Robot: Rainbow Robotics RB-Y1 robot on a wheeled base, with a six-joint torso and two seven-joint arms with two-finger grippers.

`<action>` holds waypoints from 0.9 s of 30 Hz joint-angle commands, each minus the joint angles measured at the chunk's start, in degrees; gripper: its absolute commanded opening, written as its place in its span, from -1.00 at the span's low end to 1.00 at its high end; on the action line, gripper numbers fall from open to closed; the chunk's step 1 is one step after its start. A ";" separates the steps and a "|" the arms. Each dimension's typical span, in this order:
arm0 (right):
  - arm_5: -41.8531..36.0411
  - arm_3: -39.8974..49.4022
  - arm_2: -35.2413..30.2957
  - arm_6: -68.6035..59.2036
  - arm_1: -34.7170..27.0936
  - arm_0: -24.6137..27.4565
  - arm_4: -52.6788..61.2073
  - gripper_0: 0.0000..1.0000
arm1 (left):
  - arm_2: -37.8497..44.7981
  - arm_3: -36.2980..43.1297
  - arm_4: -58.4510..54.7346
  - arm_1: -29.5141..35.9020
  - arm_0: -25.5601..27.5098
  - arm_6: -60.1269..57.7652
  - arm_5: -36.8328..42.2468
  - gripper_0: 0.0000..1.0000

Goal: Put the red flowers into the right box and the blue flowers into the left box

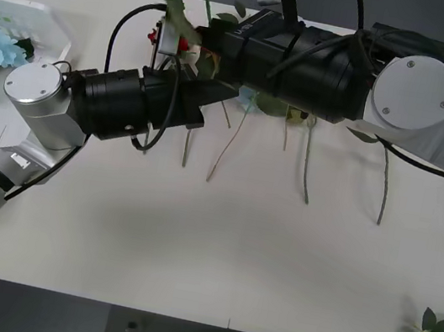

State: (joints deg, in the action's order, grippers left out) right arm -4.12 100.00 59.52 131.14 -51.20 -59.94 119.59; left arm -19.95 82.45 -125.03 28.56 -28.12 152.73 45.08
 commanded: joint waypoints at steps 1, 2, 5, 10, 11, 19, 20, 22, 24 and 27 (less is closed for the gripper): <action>0.08 0.63 -1.07 -0.80 -0.13 -1.93 0.03 1.00 | 0.09 1.40 -0.83 -0.35 -0.97 2.27 -0.08 -1.00; 0.08 0.63 -1.07 -0.80 -0.13 -1.93 0.03 1.00 | 0.09 1.40 -0.83 -0.35 -1.06 2.27 -0.08 -1.00; 0.08 0.63 -1.07 -0.80 -0.13 -1.93 0.03 1.00 | 0.17 1.40 -0.92 -0.35 -0.97 2.27 -0.08 -1.00; 0.08 0.63 -1.07 -0.80 -0.13 -1.93 0.03 1.00 | 0.09 1.40 -1.00 -0.35 -0.97 2.27 -0.08 -1.00; 0.08 0.63 -1.07 -0.80 -0.13 -1.93 0.03 1.00 | 0.17 1.40 -1.00 -0.35 -0.97 2.27 -0.08 -1.00; 0.70 1.95 2.44 -0.54 1.72 2.99 -0.33 1.00 | 0.09 1.40 -1.09 0.00 -0.88 2.27 0.19 -1.00; 1.58 2.39 2.53 -0.45 1.63 3.60 -0.33 1.00 | 0.17 1.40 -1.09 0.18 -0.88 2.27 0.19 -1.00; 2.01 2.65 2.44 -0.36 1.54 4.13 -0.33 1.00 | 0.17 1.40 -1.71 1.14 -0.88 2.27 0.54 -1.00; 0.61 3.01 1.74 -0.36 -0.13 4.13 -0.33 1.00 | 0.17 1.40 -2.67 2.02 -0.88 2.27 0.80 -1.00; -5.81 3.45 -2.39 -0.71 -4.08 4.04 2.58 1.00 | 0.17 1.40 -4.52 3.87 -0.79 2.27 1.50 -1.00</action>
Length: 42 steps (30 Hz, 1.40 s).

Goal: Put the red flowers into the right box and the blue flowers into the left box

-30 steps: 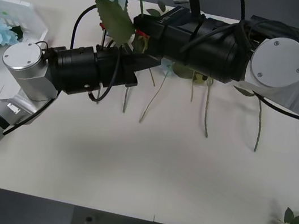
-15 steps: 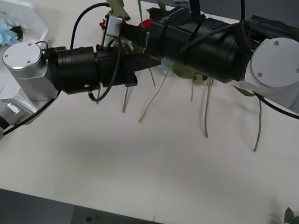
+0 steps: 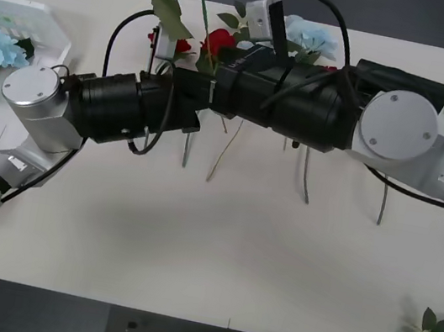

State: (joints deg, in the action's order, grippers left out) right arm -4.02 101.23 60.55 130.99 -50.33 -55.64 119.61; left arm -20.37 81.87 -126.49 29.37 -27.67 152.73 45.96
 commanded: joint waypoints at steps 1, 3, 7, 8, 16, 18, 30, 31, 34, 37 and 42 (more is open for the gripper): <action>-8.37 2.21 -5.00 -0.56 -6.28 -0.26 4.14 1.00 | 0.77 1.98 -3.59 3.59 -1.16 2.27 0.71 -1.00; -14.78 1.86 -8.96 -0.65 -9.44 -0.17 8.36 1.00 | 0.77 1.98 -5.08 5.09 -0.89 2.27 0.88 -1.00; -27.44 -0.16 -16.34 -1.09 -15.07 -0.26 16.01 1.00 | 1.38 1.98 -7.37 7.99 -0.19 2.27 1.32 -1.00; -29.73 -0.78 -17.92 -1.17 -15.94 -0.26 17.15 1.00 | 1.64 1.98 -7.89 8.69 0.07 2.27 1.41 -1.00; -48.01 -10.18 -27.50 -1.88 -20.34 -0.26 21.28 1.00 | 3.93 1.98 -11.32 15.63 2.62 2.27 2.73 -1.00; -54.25 -14.40 -28.74 -2.32 -21.66 -0.26 21.11 1.00 | 4.90 1.89 -12.02 18.27 3.68 2.27 3.08 -1.00; -69.01 -21.61 -23.81 -22.97 -24.47 -2.54 -7.81 0.67 | 12.54 -3.12 -13.96 35.06 11.32 2.27 4.13 -1.00; -68.75 -20.99 -22.50 -26.05 -24.29 -3.34 -10.27 0.67 | 12.72 -3.99 -13.96 36.29 11.76 2.27 4.31 -1.00; -67.08 -19.67 -17.05 -34.66 -22.71 -6.15 -17.21 0.67 | 12.72 -6.98 -13.87 39.89 13.08 2.27 4.57 -1.00; -64.62 -19.67 -11.68 -40.55 -20.34 -8.61 -22.58 0.91 | 12.81 -10.32 -13.52 42.79 13.78 2.27 5.01 -1.00; -59.78 -20.99 -5.18 -46.17 -17.26 -9.58 -30.49 1.00 | 13.33 -15.77 -10.79 45.87 13.87 2.27 6.07 -1.00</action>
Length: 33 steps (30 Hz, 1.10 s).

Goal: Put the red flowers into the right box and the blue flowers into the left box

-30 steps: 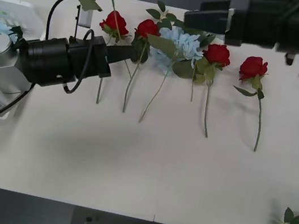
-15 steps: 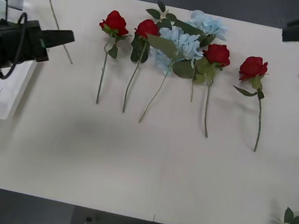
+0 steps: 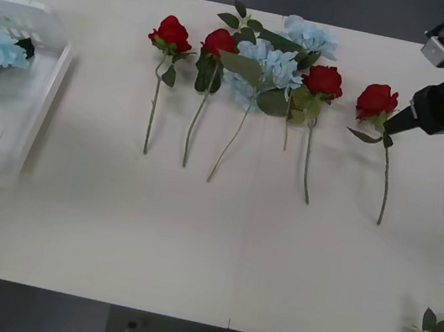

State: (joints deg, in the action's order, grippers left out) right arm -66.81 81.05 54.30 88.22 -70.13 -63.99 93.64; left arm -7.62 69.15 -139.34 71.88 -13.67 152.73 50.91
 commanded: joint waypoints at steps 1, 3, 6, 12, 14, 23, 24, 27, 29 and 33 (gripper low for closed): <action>3.44 -1.07 1.51 -4.02 2.81 -1.23 -5.23 1.00 | 0.77 -3.40 2.67 3.53 -0.13 2.27 1.47 -1.00; 4.58 -2.57 3.18 -5.87 4.12 -1.23 -7.42 1.00 | 2.35 -5.60 5.49 3.61 -0.13 2.27 3.85 -1.00; 5.37 -5.12 4.94 -7.89 6.23 -1.23 -10.06 1.00 | 6.66 -8.68 13.05 3.70 -0.13 2.27 8.51 -1.00; 8.36 -10.39 8.72 -13.87 9.49 -1.23 -13.14 1.00 | 12.54 -9.73 29.31 4.49 -0.21 0.28 16.77 -1.00; 10.20 -11.80 9.86 -15.27 10.10 -1.05 -12.87 1.00 | 13.16 -9.73 31.68 4.49 -0.21 -4.73 18.61 -1.00; 14.25 -18.48 10.48 -18.88 13.97 0.71 -12.70 1.00 | 13.86 -7.18 38.45 4.67 -0.13 -25.73 20.19 -1.00; 14.77 -19.36 10.39 -18.88 14.58 1.06 -12.70 1.00 | 13.86 -6.57 39.41 4.49 -0.21 -28.46 20.19 -1.00; 17.15 -21.99 10.39 -18.79 16.43 1.85 -13.22 1.00 | 13.95 -5.43 41.87 3.79 -0.21 -34.78 19.05 -1.00; 18.29 -23.49 10.48 -18.70 17.66 2.20 -13.75 1.00 | 13.86 -4.46 43.37 3.17 -0.13 -37.51 17.91 -1.00; 19.70 -26.47 10.39 -18.70 19.59 2.64 -14.45 1.00 | 13.86 -1.91 47.76 2.03 -0.04 -43.66 14.83 -1.00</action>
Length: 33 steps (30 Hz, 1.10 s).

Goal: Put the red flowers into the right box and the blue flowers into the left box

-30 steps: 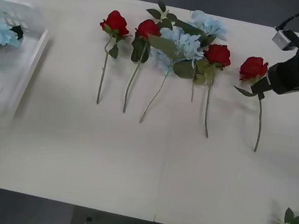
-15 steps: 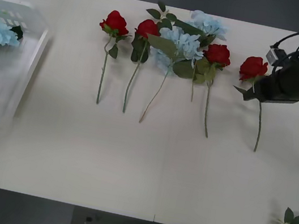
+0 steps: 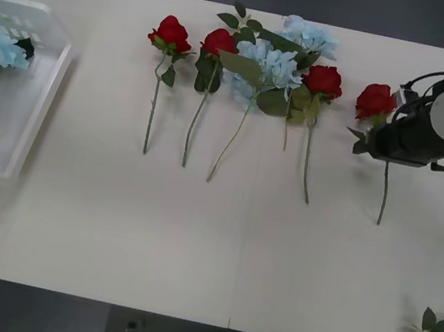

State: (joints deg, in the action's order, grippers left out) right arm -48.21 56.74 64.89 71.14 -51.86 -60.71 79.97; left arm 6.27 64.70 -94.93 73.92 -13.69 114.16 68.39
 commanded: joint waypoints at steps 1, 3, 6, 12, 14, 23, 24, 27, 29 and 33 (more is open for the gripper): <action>1.28 -2.87 -0.12 -1.61 1.59 -0.46 -0.95 1.00 | -0.12 3.50 5.29 -0.44 -0.02 -7.90 -3.44 -1.00; 1.54 -3.31 -0.12 -1.61 1.85 -0.29 -0.95 1.00 | -0.30 4.38 6.96 -0.88 -0.11 -10.45 -3.88 -1.00; 2.33 -3.57 -0.12 -1.44 1.85 -0.02 -0.87 0.02 | -0.82 5.26 8.10 -1.23 -0.11 -16.34 -3.88 -1.00; 2.33 -3.75 -0.12 -1.35 1.85 0.07 -1.75 -1.00 | -3.20 6.49 5.46 -1.14 -0.11 -25.48 -3.71 -1.00; 2.33 -3.92 -0.20 -1.35 1.85 0.15 -2.10 -1.00 | -3.90 6.58 3.97 -1.14 -0.11 -27.24 -3.88 -1.00; 2.33 -4.10 -0.20 -1.09 1.32 0.77 -2.71 -1.00 | -3.99 6.75 4.93 -1.23 -0.28 -27.77 -4.32 -1.00; 2.16 -3.83 -0.47 -0.91 0.71 0.42 -2.62 -1.00 | -3.99 6.84 5.11 -1.23 -0.28 -27.68 -4.59 -0.99; -1.45 -2.08 -2.75 -0.38 -1.93 -0.64 -2.27 -1.00 | -3.99 7.02 5.64 -1.41 -0.28 -27.50 -5.38 -0.98; -5.84 0.30 -5.30 0.06 -4.74 -1.52 -2.01 -1.00 | -3.99 7.19 5.64 -1.58 -0.28 -27.77 -5.73 -0.60; -15.60 5.92 -12.07 0.67 -11.42 -2.66 -1.13 -1.00 | -3.99 7.19 5.64 -1.58 -0.28 -27.33 -6.70 0.70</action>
State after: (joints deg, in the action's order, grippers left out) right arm -60.69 59.57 57.24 71.14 -57.00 -59.93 78.06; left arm 0.91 70.87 -89.56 71.65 -13.69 88.39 62.54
